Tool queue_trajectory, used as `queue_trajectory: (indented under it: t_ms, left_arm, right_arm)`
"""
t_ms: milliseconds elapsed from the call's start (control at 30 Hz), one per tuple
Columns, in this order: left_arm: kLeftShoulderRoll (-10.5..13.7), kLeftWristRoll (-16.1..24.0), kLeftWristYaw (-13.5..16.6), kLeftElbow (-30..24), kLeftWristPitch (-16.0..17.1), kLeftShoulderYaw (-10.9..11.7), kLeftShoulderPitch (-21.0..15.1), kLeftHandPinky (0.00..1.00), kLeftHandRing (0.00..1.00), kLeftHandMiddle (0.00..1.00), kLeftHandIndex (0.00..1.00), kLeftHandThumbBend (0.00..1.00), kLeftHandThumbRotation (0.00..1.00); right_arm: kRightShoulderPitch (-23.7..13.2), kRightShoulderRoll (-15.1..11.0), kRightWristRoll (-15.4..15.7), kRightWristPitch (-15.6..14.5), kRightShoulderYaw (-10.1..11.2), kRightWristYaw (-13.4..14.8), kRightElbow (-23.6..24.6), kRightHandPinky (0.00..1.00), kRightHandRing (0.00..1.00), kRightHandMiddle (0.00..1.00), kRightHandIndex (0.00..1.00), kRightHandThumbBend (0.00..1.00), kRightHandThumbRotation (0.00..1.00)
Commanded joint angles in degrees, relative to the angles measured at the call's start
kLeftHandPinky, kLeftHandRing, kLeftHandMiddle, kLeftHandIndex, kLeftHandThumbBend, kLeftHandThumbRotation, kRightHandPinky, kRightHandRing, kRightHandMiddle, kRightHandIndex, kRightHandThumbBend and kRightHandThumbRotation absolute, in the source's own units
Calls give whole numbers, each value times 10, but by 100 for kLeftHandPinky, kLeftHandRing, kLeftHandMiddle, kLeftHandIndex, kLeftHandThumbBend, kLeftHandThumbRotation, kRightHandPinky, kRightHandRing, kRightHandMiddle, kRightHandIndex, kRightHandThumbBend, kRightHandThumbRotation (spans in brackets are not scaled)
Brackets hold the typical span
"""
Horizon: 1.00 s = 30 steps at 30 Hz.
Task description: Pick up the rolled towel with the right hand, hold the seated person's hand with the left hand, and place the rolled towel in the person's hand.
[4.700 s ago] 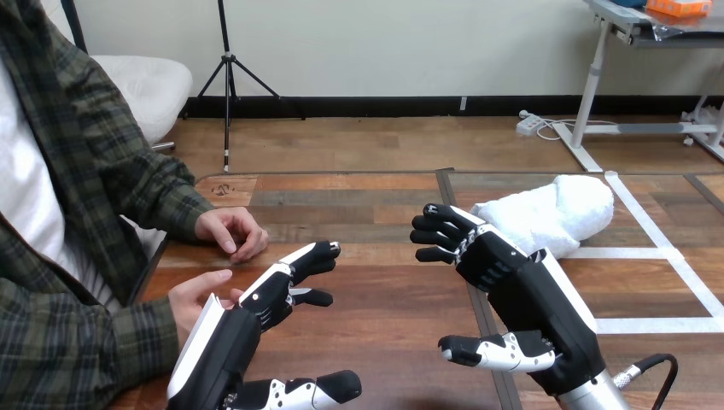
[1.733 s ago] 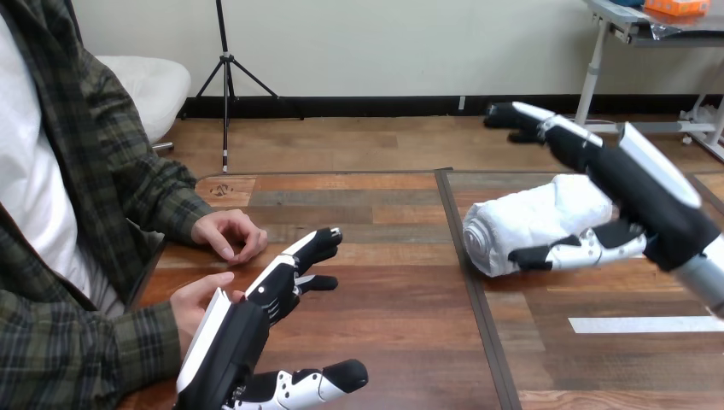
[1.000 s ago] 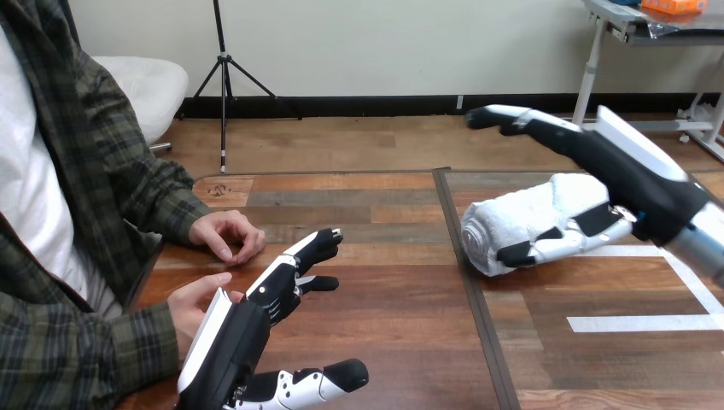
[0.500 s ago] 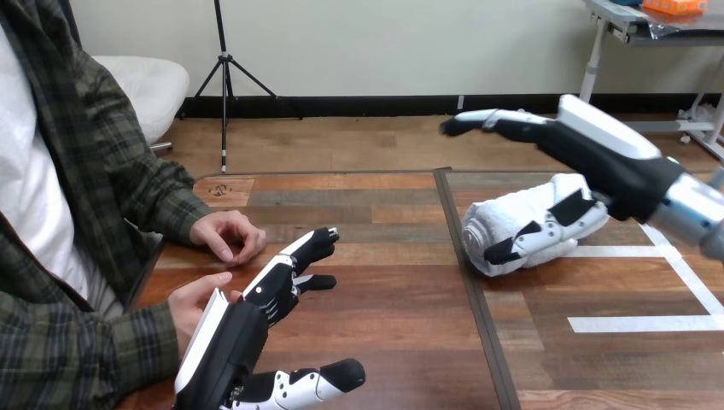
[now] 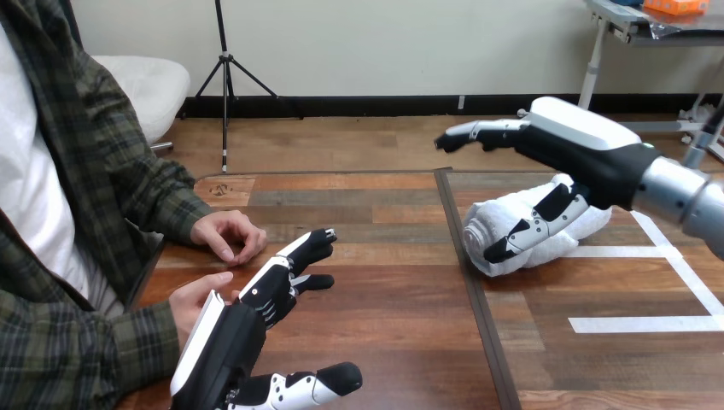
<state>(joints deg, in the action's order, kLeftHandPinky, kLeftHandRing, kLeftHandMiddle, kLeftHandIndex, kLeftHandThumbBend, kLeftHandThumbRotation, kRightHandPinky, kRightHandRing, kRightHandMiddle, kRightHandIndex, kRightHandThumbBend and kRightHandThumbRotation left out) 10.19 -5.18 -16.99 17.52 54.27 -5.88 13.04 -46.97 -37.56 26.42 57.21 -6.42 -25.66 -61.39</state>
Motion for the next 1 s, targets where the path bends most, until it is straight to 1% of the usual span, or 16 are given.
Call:
queue_trajectory:
  t_ms: [0,33,67,133,200,233,333,467,600,733,800,933,967]
  left_arm:
    - [3,-18,-6,-32,7,3,-15,78,89,90,85,100,45]
    - [3,-16,-6,-32,8,4,-15,78,89,90,85,100,45]
    - [3,-14,-6,-32,11,6,-15,78,89,90,85,100,45]
    - [3,-13,-7,-31,14,7,-14,77,88,90,85,100,46]
    - [3,-8,-4,-33,17,10,-12,76,87,90,85,100,47]
    - [3,-7,-3,-34,18,11,-11,76,87,90,85,100,47]
    - [4,-26,-12,-36,14,5,-7,75,87,89,85,100,47]
    - [4,-20,-9,-42,15,9,-1,75,87,89,84,100,47]
    - [7,-32,-15,-51,8,5,6,75,87,89,84,100,46]
    - [7,-33,-15,-59,4,8,13,75,88,89,83,100,45]
    - [7,-39,-19,-58,8,8,14,76,88,89,83,100,44]
    - [11,-43,-24,-62,7,10,21,76,88,90,83,100,44]
    - [11,-43,-24,-62,9,11,21,76,88,90,83,100,44]
  right_arm:
    - [-69,-19,41,-22,-31,48,-24,81,87,85,86,100,22]
    - [-72,-20,47,-26,-36,53,-27,81,87,85,86,100,22]
    - [-78,-20,60,-25,-44,68,-34,81,87,85,86,100,22]
    - [-85,-21,75,-22,-55,89,-43,80,86,84,86,100,22]
    - [-95,-20,91,-43,-67,97,-53,79,86,84,86,100,22]
    - [-99,-20,95,-49,-71,100,-57,79,86,84,86,100,23]
    - [-108,-21,116,-51,-86,129,-70,79,86,84,86,100,22]
    - [-124,-20,143,-72,-110,154,-86,79,86,84,86,100,22]
    - [-136,-20,167,-93,-134,178,-98,79,86,84,86,100,22]
    - [-145,-19,182,-113,-151,193,-109,80,86,85,87,100,22]
    - [-149,-19,192,-123,-161,200,-113,80,87,86,87,100,23]
    - [-153,-18,197,-134,-170,204,-121,81,88,86,88,100,24]
    - [-155,-18,196,-139,-171,201,-123,81,88,86,88,100,25]
